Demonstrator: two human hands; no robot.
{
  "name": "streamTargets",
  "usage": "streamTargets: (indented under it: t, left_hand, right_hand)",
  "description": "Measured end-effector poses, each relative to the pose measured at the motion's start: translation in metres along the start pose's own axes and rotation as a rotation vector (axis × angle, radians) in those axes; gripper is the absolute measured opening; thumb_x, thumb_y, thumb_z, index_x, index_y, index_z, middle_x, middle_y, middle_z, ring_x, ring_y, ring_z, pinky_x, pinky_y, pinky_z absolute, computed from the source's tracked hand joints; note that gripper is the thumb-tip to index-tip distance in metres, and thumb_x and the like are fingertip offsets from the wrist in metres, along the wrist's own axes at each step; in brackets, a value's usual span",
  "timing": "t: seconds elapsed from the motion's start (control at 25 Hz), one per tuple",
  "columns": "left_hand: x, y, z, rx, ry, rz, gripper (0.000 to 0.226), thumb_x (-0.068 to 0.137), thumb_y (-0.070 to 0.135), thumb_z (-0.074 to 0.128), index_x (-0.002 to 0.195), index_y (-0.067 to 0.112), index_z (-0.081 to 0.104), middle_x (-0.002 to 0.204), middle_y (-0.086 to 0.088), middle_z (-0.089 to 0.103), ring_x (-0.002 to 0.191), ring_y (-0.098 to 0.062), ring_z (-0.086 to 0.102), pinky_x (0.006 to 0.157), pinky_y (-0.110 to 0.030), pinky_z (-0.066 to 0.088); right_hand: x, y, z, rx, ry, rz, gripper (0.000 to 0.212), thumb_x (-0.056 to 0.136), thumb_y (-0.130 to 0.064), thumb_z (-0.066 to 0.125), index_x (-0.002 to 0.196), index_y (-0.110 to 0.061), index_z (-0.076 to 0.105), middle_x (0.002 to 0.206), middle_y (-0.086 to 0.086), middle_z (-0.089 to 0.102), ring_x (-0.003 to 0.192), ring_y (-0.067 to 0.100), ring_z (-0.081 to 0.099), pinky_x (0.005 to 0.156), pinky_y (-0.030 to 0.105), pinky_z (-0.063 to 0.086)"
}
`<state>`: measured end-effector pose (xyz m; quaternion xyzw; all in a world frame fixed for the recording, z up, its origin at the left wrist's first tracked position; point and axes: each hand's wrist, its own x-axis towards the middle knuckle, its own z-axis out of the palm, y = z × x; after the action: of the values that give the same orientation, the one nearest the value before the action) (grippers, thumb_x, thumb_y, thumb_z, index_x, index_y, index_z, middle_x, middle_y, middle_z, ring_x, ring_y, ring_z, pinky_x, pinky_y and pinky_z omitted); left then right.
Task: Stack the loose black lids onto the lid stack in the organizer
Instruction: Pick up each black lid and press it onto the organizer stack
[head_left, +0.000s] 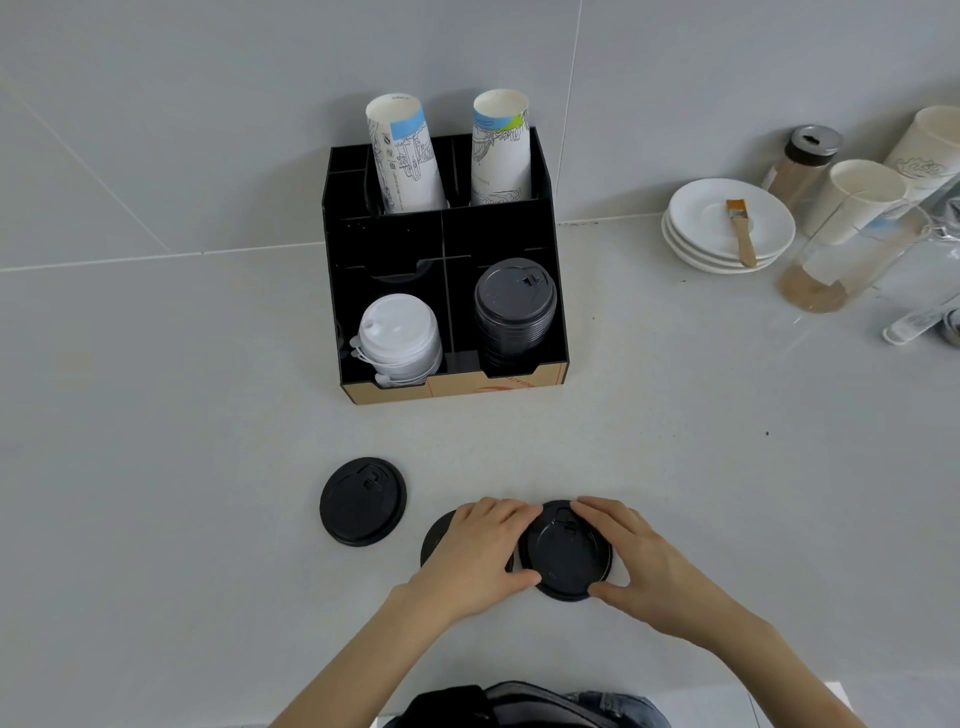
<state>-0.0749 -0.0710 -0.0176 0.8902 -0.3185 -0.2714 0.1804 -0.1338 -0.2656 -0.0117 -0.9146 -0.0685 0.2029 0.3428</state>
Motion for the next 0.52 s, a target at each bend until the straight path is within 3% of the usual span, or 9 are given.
streamTargets:
  t: [0.16, 0.52]
  left_hand:
    - [0.0, -0.001, 0.001, -0.018, 0.025, -0.011, 0.066, 0.082, 0.038, 0.053, 0.137, 0.025, 0.019, 0.143, 0.001, 0.03, 0.129, -0.017, 0.026, 0.108, -0.03, 0.014]
    - [0.002, 0.0, -0.017, -0.18, 0.172, -0.046, 0.078, 0.078, 0.037, 0.06, 0.137, 0.027, 0.011, 0.134, -0.003, 0.022, 0.122, -0.017, 0.026, 0.103, -0.027, 0.028]
  right_hand:
    - [0.002, -0.001, 0.005, 0.019, 0.064, -0.002, 0.069, 0.081, -0.024, 0.06, 0.137, -0.025, 0.021, 0.145, -0.009, 0.026, 0.131, 0.008, 0.027, 0.106, 0.015, 0.023]
    - [0.015, -0.018, -0.009, 0.094, 0.244, -0.036, 0.066, 0.078, -0.023, 0.065, 0.134, -0.025, 0.028, 0.132, -0.014, 0.036, 0.124, 0.006, 0.035, 0.097, 0.006, 0.022]
